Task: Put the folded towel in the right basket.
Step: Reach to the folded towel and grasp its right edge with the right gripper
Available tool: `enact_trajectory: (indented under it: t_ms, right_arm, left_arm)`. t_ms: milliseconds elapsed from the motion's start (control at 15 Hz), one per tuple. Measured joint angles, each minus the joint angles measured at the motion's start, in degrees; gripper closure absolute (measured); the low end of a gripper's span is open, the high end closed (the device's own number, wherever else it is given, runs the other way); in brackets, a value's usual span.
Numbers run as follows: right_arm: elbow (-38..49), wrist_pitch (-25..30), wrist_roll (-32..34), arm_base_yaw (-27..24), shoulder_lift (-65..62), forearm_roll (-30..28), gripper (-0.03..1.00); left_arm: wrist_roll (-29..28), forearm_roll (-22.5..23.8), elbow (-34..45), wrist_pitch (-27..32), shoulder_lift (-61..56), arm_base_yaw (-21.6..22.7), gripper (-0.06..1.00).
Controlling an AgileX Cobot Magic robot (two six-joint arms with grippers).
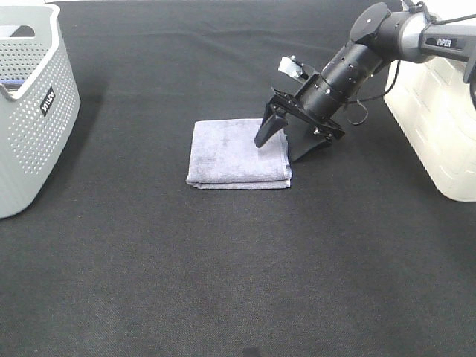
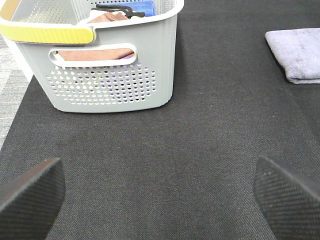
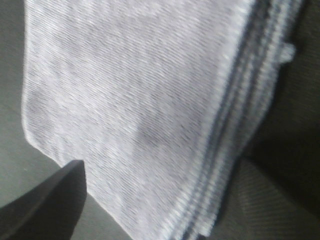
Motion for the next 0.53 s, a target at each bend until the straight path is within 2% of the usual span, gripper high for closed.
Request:
enact_trajectory:
  t_ms: [267, 400, 467, 533]
  right_arm:
    - [-0.63, -0.74, 0.0, 0.11, 1.66, 2.41, 0.21]
    - [-0.63, -1.43, -0.57, 0.86, 2.18, 2.64, 0.34]
    - [-0.63, -1.43, -0.57, 0.86, 2.18, 2.64, 0.34]
    - [-0.63, -2.18, -1.03, 1.15, 2.46, 2.64, 0.46]
  left_arm:
    - [0.0, 0.0, 0.0, 0.0, 0.0, 0.0, -0.03]
    - [0.0, 0.0, 0.0, 0.0, 0.0, 0.0, -0.03]
    - [0.0, 0.0, 0.0, 0.0, 0.0, 0.0, -0.03]
    - [0.0, 0.0, 0.0, 0.0, 0.0, 0.0, -0.03]
